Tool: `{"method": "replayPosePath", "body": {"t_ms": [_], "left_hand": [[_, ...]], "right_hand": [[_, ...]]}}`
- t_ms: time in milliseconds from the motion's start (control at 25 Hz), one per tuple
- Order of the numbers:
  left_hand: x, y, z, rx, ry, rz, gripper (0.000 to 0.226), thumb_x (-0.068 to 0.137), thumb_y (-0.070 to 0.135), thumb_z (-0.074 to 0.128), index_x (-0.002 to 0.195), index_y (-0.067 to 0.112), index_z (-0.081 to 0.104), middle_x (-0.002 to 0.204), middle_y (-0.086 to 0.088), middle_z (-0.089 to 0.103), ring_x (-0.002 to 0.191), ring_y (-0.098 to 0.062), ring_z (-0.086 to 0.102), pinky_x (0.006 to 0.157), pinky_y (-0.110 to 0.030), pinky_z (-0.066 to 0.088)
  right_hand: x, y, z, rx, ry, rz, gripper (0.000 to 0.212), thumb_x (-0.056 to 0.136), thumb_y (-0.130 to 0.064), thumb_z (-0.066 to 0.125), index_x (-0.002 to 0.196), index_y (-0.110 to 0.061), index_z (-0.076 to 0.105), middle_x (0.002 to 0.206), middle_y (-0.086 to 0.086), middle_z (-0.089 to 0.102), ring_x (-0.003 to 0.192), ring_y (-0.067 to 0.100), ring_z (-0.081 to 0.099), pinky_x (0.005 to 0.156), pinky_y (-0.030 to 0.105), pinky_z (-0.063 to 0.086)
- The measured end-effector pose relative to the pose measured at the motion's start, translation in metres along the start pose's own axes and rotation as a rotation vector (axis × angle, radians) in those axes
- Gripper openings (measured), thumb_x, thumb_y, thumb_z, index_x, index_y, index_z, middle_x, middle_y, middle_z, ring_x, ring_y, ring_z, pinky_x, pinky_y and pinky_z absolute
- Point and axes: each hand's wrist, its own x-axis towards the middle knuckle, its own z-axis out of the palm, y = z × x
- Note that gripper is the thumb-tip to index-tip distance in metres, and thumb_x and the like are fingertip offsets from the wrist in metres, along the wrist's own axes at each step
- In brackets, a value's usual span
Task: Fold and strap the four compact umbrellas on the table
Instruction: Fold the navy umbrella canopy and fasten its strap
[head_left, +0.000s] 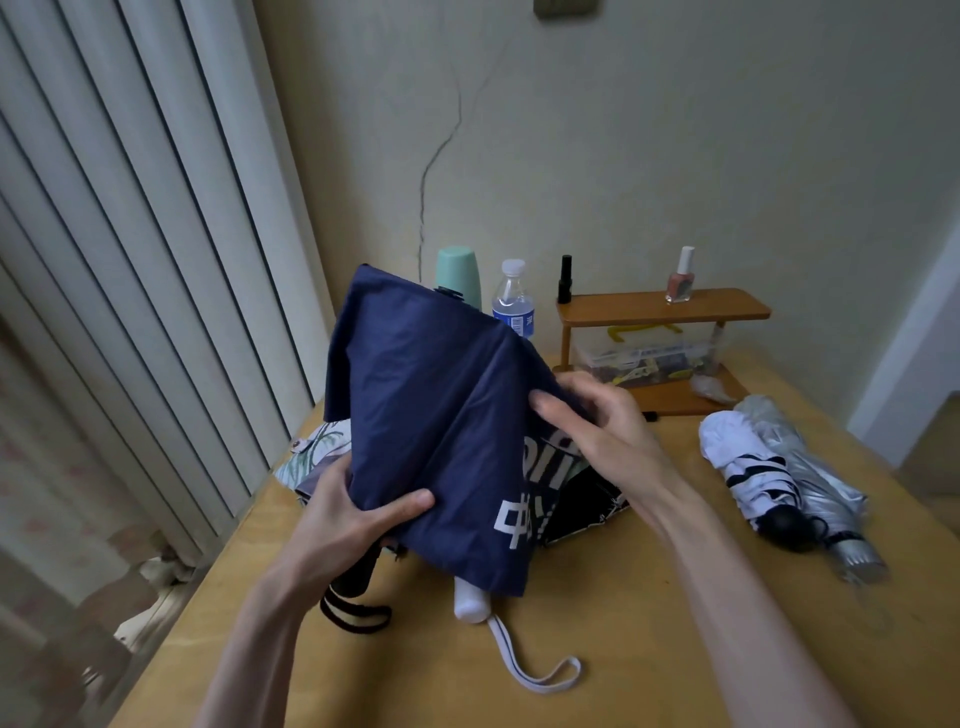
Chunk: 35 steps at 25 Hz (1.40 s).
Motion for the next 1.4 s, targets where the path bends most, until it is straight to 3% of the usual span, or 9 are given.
{"method": "replayPosePath", "body": {"t_ms": [80,200,400,680,800,960,1120,1280,1400], "left_hand": [[0.000,0.000,0.001,0.024,0.004,0.015,0.054,0.063,0.026,0.088,0.109,0.013,0.063,0.093,0.009,0.079,0.080,-0.019,0.077,0.057,-0.031,0.062],[0.001,-0.002,0.001,0.024,0.065,0.018,0.052,0.064,0.027,0.089,0.107,0.014,0.063,0.094,0.004,0.078,0.080,-0.024,0.077,0.066,-0.045,0.064],[0.004,-0.006,0.000,0.009,0.108,0.023,0.053,0.067,0.030,0.089,0.109,0.010,0.062,0.097,-0.005,0.076,0.090,-0.050,0.070,0.076,-0.065,0.060],[0.004,-0.008,-0.004,-0.029,0.081,0.030,0.050,0.068,0.029,0.086,0.110,0.015,0.062,0.096,0.009,0.079,0.091,-0.030,0.075,0.069,-0.043,0.063],[0.004,-0.010,-0.005,-0.030,0.064,0.038,0.054,0.067,0.028,0.086,0.113,0.013,0.062,0.098,0.006,0.078,0.087,-0.024,0.077,0.060,-0.032,0.063],[0.003,-0.009,-0.004,-0.036,0.062,0.022,0.072,0.060,0.046,0.100,0.112,0.013,0.062,0.096,0.005,0.078,0.081,-0.024,0.077,0.056,-0.030,0.061],[0.001,-0.006,-0.008,-0.030,0.067,0.003,0.110,0.026,0.072,0.098,0.115,0.019,0.063,0.103,0.011,0.079,0.092,-0.016,0.078,0.062,-0.028,0.063],[0.003,-0.008,-0.005,-0.023,0.048,-0.010,0.080,0.054,0.048,0.104,0.114,0.014,0.064,0.099,0.000,0.080,0.088,-0.018,0.078,0.058,-0.027,0.060],[0.002,-0.005,-0.003,-0.013,0.047,-0.010,0.087,0.043,0.057,0.100,0.110,0.018,0.061,0.093,0.010,0.079,0.082,-0.016,0.077,0.060,-0.035,0.064]], "right_hand": [[-0.003,-0.005,-0.009,-0.051,-0.032,0.013,0.029,0.090,-0.045,0.076,0.102,-0.019,0.079,0.102,-0.001,0.077,0.098,0.018,0.074,0.086,0.037,0.058],[-0.005,-0.008,-0.030,-0.205,-0.039,0.054,0.028,0.082,-0.046,0.078,0.100,-0.024,0.081,0.095,-0.007,0.081,0.091,0.012,0.077,0.086,0.037,0.061],[-0.003,-0.008,-0.040,-0.178,-0.029,0.016,0.011,0.099,-0.015,0.070,0.097,-0.018,0.080,0.092,-0.005,0.081,0.081,0.003,0.074,0.070,0.018,0.055],[-0.004,-0.008,-0.036,-0.006,0.015,0.053,0.021,0.086,-0.022,0.084,0.100,-0.009,0.072,0.102,0.004,0.081,0.096,0.022,0.079,0.088,0.036,0.063],[-0.008,-0.013,-0.040,-0.006,-0.073,0.051,0.013,0.094,-0.018,0.076,0.100,-0.006,0.078,0.103,0.004,0.081,0.101,0.019,0.077,0.091,0.031,0.061],[-0.015,-0.020,-0.047,0.023,-0.261,0.118,0.022,0.100,-0.020,0.066,0.113,-0.006,0.078,0.116,0.004,0.080,0.113,0.019,0.074,0.099,0.029,0.057],[-0.016,-0.020,-0.056,-0.052,-0.253,0.147,0.018,0.092,-0.024,0.077,0.101,-0.008,0.078,0.109,0.004,0.081,0.108,0.023,0.076,0.095,0.031,0.059],[-0.017,-0.019,-0.057,-0.087,-0.334,0.187,0.022,0.097,-0.021,0.072,0.110,-0.004,0.078,0.112,0.005,0.080,0.109,0.020,0.075,0.099,0.033,0.058],[-0.017,-0.017,-0.060,-0.066,-0.296,0.206,0.023,0.096,-0.020,0.071,0.114,-0.007,0.078,0.114,0.004,0.080,0.111,0.021,0.075,0.098,0.034,0.059]]}}
